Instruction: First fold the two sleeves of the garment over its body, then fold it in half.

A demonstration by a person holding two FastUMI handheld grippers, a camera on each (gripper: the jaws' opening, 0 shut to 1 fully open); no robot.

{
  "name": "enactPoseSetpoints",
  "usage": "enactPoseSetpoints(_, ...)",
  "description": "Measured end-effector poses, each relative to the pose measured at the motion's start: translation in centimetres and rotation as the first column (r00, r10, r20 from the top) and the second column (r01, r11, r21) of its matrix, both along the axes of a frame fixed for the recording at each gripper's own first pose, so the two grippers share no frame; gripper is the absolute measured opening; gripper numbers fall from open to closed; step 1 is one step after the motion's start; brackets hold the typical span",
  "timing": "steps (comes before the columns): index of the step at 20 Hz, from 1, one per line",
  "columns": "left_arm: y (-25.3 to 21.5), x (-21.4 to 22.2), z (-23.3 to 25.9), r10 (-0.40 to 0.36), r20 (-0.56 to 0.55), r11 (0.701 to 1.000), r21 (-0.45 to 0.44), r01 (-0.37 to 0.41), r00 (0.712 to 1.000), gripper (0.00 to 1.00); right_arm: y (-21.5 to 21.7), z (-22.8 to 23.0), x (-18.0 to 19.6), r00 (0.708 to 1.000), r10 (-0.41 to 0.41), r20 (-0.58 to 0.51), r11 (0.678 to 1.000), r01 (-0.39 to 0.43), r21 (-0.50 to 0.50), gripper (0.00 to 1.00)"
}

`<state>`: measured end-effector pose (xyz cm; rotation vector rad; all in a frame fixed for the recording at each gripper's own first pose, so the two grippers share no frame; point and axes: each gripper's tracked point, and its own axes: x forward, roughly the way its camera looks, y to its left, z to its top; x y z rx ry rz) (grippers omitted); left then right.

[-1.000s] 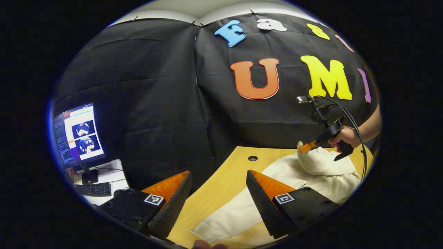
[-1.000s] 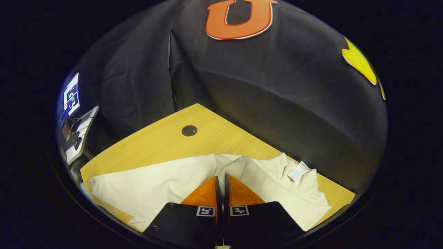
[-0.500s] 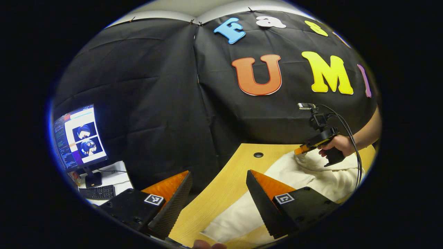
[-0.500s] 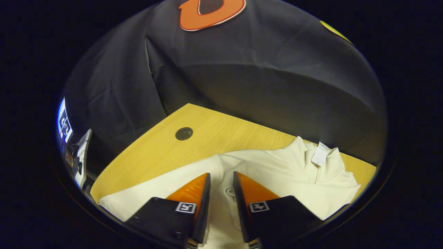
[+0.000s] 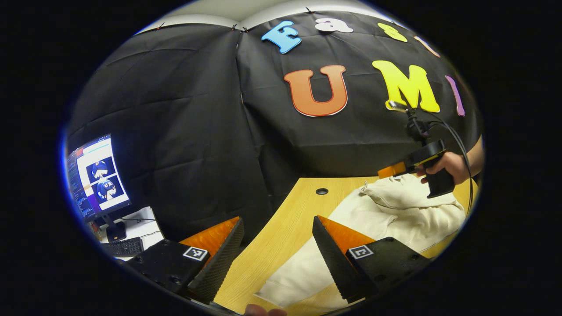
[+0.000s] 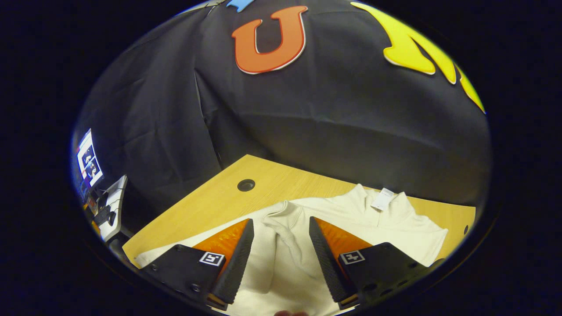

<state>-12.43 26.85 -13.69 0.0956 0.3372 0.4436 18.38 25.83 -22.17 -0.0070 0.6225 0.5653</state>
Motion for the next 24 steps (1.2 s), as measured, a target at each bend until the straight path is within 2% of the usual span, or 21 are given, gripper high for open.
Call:
enactPoseSetpoints(4, -0.3, -1.0, -0.5, -0.053, -0.015, 0.998, 0.018, 0.054, 0.998, 1.00, -3.4, 5.1, -3.5, 0.997, -0.034, 0.072, 0.997, 0.029, 0.073, 0.80)
enactPoseSetpoints(8, -0.9, -3.1, -3.3, -0.091, -0.075, 0.995, -0.038, 0.089, 0.993, 1.00, -7.1, 8.6, -7.9, 0.992, -0.073, 0.108, 0.991, 0.060, 0.117, 0.82)
enactPoseSetpoints(12, -2.6, -5.1, -6.9, -0.183, -0.160, 0.980, -0.105, 0.168, 0.970, 1.00, -10.3, 10.9, -12.1, 0.986, -0.093, 0.135, 0.990, 0.077, 0.121, 0.82)
enactPoseSetpoints(15, -2.7, -7.1, -10.0, -0.225, -0.229, 0.969, -0.150, 0.194, 0.947, 1.00, -11.9, 11.6, -15.1, 0.989, -0.052, 0.138, 0.995, 0.039, 0.096, 0.82)
enactPoseSetpoints(17, -2.3, -8.1, -12.1, -0.214, -0.263, 0.967, -0.195, 0.166, 0.941, 1.00, -13.3, 11.8, -16.6, 0.992, -0.031, 0.122, 0.997, 0.022, 0.074, 0.80)
enactPoseSetpoints(20, -0.9, -8.8, -14.8, -0.201, -0.307, 0.967, -0.214, 0.138, 0.930, 1.00, -15.2, 11.8, -17.1, 0.992, -0.062, 0.114, 0.996, 0.054, 0.066, 0.82)
enactPoseSetpoints(21, -0.6, -9.0, -15.7, -0.207, -0.316, 0.964, -0.228, 0.138, 0.926, 1.00, -15.6, 11.7, -17.2, 0.991, -0.073, 0.108, 0.996, 0.067, 0.063, 0.80)
enactPoseSetpoints(24, 0.0, -9.1, -17.8, -0.231, -0.336, 0.947, -0.295, 0.131, 0.913, 1.00, -16.1, 11.5, -17.6, 0.992, -0.094, 0.088, 0.994, 0.089, 0.064, 0.82)
